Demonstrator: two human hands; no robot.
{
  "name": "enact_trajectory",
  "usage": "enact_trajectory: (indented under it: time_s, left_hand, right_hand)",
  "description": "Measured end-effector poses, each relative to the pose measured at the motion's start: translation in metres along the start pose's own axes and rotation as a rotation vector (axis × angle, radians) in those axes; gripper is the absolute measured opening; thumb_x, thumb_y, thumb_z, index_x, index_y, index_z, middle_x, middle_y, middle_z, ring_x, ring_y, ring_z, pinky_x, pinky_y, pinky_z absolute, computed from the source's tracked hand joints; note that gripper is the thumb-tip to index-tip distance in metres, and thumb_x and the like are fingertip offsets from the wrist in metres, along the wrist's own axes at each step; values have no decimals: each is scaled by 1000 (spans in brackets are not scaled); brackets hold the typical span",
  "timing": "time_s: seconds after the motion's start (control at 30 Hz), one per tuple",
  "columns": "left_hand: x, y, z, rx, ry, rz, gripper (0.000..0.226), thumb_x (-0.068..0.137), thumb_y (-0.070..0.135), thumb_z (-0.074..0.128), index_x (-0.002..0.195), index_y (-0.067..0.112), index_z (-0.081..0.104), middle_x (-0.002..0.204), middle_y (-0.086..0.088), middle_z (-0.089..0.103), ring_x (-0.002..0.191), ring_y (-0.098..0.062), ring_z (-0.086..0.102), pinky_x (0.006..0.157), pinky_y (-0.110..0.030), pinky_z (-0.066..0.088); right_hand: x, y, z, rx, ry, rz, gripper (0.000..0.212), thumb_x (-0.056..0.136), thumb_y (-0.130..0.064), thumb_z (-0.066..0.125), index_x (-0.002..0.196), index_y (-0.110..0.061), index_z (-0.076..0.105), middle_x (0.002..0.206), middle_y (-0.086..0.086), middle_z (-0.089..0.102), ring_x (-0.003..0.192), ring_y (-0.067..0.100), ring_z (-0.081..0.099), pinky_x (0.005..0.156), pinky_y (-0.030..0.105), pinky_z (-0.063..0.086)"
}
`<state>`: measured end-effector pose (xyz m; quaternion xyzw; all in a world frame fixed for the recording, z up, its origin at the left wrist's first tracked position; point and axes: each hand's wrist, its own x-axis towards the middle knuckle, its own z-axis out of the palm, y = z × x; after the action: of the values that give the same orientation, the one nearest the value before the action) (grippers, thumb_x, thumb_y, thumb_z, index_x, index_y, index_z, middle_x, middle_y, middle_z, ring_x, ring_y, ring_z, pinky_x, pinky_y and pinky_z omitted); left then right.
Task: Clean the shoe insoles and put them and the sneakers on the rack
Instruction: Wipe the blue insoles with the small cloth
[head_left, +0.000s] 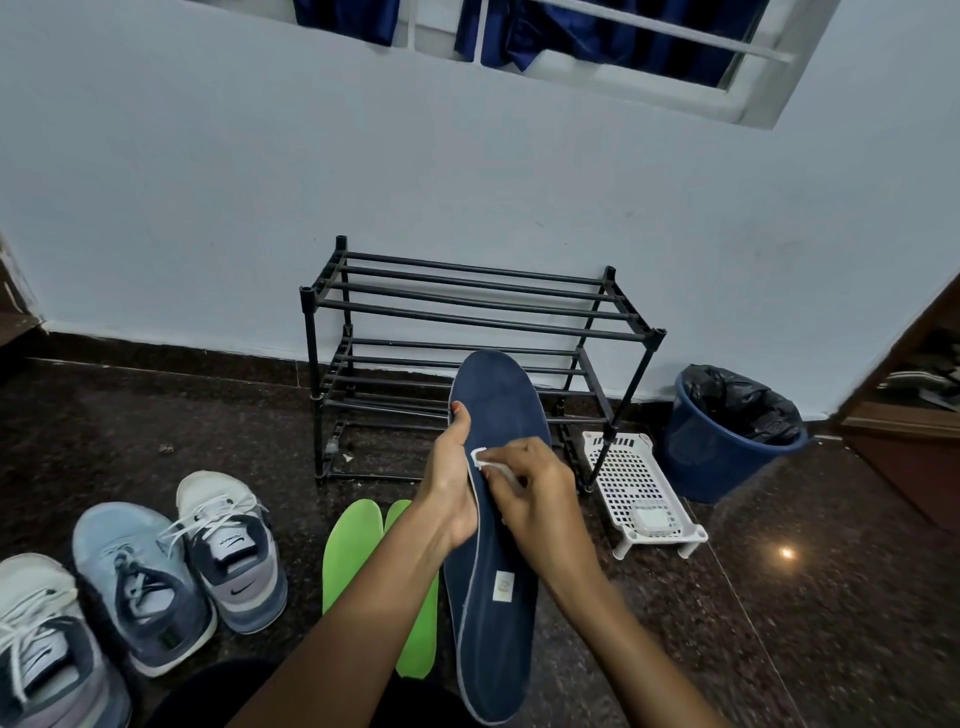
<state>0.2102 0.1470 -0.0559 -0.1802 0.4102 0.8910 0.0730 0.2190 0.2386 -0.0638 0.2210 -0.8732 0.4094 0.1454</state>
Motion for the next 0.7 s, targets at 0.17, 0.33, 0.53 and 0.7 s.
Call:
enact_trajectory:
  time_s: [0.17, 0.33, 0.53, 0.7]
  left_hand:
    - [-1, -1, 4, -71, -77, -25, 60, 98, 51, 29, 94, 5, 66, 81, -11, 73, 71, -21, 70, 69, -32, 51]
    - [0, -1, 2, -102, -70, -14, 61, 98, 51, 28, 90, 4, 65, 75, -11, 73, 64, -20, 70, 68, -32, 50]
    - [0, -1, 3, -79, -47, -9, 59, 98, 50, 29, 93, 4, 65, 74, -10, 73, 64, -20, 70, 63, -31, 52]
    - [1, -3, 3, -84, -40, -28, 58, 98, 51, 30, 92, 6, 66, 77, -10, 73, 66, -20, 70, 61, -30, 54]
  right_hand:
    - [11, 11, -6, -60, 134, 46, 18, 85, 0, 57, 97, -8, 69, 88, 4, 54, 84, 17, 54, 74, 2, 34]
    - [14, 13, -3, -98, 181, 52, 20, 85, 2, 56, 99, -7, 68, 87, 0, 50, 87, 19, 52, 74, 0, 32]
    - [9, 13, -4, -37, 180, 40, 19, 85, 2, 56, 98, -6, 68, 89, 2, 53, 83, 10, 50, 74, -1, 32]
    - [20, 16, -8, -1, 295, 91, 19, 87, 1, 54, 101, -4, 66, 90, 5, 53, 79, 2, 48, 70, 0, 34]
